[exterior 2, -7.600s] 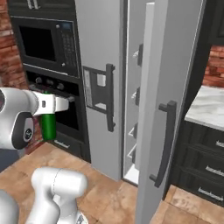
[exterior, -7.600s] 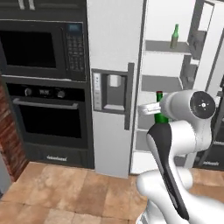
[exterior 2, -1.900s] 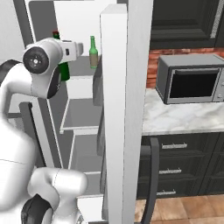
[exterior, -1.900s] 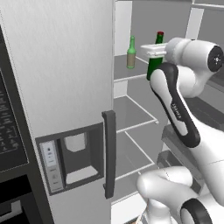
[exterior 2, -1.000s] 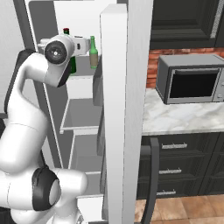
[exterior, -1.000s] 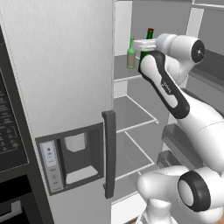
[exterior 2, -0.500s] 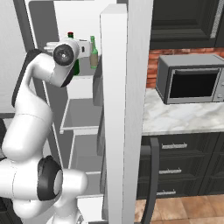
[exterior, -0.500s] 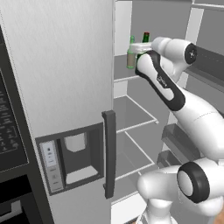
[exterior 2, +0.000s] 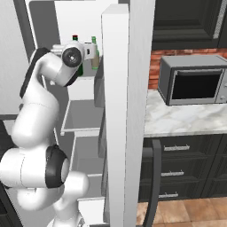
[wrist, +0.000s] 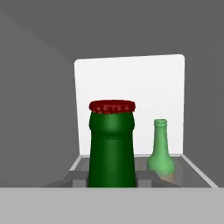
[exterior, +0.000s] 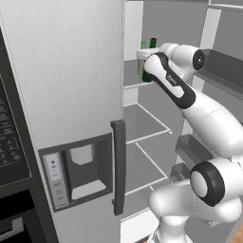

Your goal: Place the beers on the top shelf of the fridge to keep them out of children's reach, and place the potato on lower shelves for easy access.

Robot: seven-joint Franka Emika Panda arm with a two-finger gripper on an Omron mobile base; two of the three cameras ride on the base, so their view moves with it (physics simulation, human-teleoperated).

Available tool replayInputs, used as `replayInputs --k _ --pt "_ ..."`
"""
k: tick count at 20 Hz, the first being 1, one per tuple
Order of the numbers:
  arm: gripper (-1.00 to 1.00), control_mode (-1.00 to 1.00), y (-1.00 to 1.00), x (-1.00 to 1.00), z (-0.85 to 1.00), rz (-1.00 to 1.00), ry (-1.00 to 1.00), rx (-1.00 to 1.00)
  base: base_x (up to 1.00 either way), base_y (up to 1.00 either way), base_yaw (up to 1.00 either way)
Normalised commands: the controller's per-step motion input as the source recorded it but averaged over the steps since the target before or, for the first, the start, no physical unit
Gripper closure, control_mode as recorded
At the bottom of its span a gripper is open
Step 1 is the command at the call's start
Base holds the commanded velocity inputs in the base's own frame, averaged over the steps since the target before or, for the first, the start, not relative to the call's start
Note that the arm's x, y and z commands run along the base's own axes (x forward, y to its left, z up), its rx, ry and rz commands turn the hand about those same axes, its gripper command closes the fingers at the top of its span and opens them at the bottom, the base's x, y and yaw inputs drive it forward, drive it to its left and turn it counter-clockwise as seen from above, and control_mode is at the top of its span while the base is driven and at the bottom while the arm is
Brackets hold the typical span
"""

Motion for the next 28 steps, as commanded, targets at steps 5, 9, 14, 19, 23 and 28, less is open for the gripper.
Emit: replayInputs --k 5,9,14,19,23,28 --pt "1.00 -1.00 0.00 0.42 -0.09 0.04 0.00 0.00 0.00 0.00 0.00" --pt "1.00 -1.00 0.01 0.38 -0.08 0.05 0.00 0.00 0.00 0.00 0.00" --pt "1.00 -1.00 0.13 0.30 0.00 0.05 0.00 0.00 0.00 0.00 0.00" --pt "1.00 -1.00 0.23 0.29 0.00 0.03 0.00 0.00 0.00 0.00 0.00" --pt "1.00 -1.00 0.13 0.31 0.00 0.02 0.00 0.00 0.00 0.00 0.00" --pt "-1.00 -1.00 0.03 0.32 0.00 0.01 0.00 0.00 0.00 0.00 0.00"
